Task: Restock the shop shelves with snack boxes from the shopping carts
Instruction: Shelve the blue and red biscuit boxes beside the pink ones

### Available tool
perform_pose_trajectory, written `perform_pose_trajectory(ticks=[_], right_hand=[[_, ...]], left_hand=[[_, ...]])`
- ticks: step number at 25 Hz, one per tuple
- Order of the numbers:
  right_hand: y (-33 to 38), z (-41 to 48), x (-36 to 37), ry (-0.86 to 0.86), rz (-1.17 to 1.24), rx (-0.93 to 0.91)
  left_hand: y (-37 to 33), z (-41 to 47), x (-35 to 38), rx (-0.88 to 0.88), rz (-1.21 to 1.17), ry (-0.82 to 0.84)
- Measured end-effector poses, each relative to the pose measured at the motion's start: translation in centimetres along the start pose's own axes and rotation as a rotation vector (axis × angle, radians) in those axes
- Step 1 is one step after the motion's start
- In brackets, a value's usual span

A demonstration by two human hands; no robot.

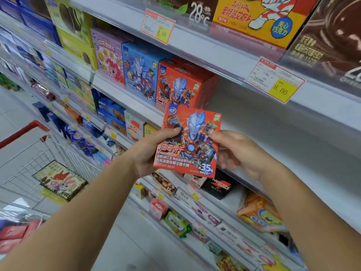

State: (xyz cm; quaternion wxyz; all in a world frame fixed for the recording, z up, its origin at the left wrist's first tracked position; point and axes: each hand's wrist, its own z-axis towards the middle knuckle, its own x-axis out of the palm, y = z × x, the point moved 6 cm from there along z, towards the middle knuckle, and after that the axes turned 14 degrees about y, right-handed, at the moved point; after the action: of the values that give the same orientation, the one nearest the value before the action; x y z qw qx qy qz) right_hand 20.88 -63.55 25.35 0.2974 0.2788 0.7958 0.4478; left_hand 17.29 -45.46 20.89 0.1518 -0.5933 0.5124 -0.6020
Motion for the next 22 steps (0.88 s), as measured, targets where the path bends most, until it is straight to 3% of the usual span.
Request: perform_pose_trajectory(ticks=[3, 7, 12, 15, 22], right_hand=[[-1.2, -1.4, -2.2, -0.108, 0.18, 0.025], [-1.9, -3.1, -8.1, -0.477, 0.378, -0.04], [-1.1, -0.8, -12.8, -0.851, -0.032, -0.131], [0.1, 3.4, -13.9, -0.843, -0.19, -0.166], [3.3, 11.2, -15.0, -0.579, -0.2, -0.294]], left_hand=[[-0.2, 0.5, 2.1, -0.037, 0.01, 0.003], [-1.0, 0.9, 1.6, -0.025, 0.052, -0.052], [-0.4, 0.7, -1.2, -0.015, 0.002, -0.127], [-0.9, 0.8, -2.6, 0.014, 0.017, -0.142], [-2.0, 2.0, -4.4, 0.099, 0.033, -0.163]])
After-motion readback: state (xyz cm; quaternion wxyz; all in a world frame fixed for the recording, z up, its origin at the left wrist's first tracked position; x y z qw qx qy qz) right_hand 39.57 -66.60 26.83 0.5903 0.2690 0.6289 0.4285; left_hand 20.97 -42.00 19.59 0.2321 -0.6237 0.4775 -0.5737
